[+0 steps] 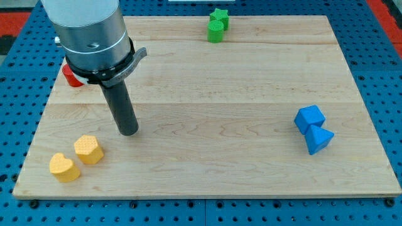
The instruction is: Point your arm at the top right side of the board
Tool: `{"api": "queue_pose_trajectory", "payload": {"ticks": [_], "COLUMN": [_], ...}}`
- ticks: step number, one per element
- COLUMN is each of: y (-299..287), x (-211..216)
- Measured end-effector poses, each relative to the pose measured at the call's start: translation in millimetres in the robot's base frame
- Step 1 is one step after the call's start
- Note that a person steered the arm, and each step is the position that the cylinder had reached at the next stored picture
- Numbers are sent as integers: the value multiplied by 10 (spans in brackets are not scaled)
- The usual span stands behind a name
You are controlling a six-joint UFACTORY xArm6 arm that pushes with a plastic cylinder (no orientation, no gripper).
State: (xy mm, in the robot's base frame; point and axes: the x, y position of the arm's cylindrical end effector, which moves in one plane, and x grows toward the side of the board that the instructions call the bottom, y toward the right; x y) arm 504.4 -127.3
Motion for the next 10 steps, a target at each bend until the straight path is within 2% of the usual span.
{"api": "queue_pose_trajectory", "payload": {"ticks": [1,3,5,6,7,8,10], "y": [0,128,140,253,649,1289,2879], "x": [-15,-440,-469,-641,-853,-1119,-2370]}}
